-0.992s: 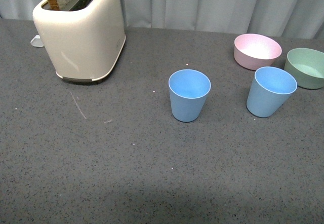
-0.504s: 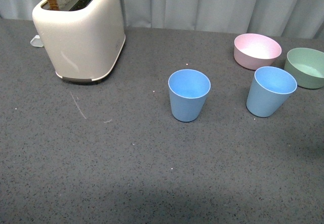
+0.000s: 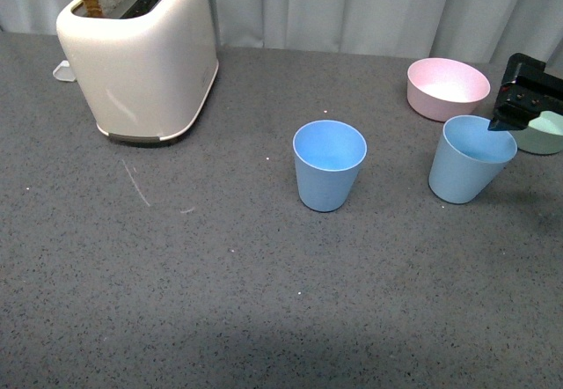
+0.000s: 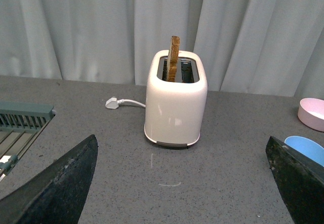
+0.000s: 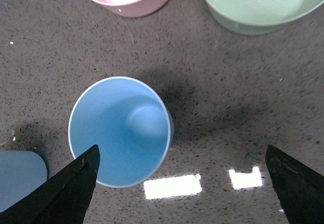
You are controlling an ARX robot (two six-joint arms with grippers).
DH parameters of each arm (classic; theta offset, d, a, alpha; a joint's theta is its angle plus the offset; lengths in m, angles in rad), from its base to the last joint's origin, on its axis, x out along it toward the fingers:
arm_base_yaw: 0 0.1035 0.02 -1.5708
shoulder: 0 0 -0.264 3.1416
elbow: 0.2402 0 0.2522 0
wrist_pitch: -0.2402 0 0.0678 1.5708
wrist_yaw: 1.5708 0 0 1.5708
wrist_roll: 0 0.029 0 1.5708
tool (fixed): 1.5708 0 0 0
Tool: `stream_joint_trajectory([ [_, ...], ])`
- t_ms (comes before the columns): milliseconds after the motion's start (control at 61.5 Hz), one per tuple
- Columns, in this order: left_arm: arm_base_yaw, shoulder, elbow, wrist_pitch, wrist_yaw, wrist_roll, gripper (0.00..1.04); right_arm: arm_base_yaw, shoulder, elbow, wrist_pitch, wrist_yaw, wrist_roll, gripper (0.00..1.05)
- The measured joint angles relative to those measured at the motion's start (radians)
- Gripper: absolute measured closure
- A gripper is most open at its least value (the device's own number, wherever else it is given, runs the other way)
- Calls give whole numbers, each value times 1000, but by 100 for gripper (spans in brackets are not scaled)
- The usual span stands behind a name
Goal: Stack blue cups with both arms
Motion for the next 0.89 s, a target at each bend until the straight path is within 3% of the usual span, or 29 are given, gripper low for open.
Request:
stream_joint_trajectory([
  [195, 0, 0, 0, 0, 0, 0, 7, 24, 93, 101, -56, 13, 57, 11],
  [797, 0, 0, 0, 0, 0, 0, 7, 29, 188, 206, -192, 23, 86, 103],
  [895, 0, 0, 0, 0, 0, 0, 7, 28, 188, 205, -195, 13, 90, 104],
])
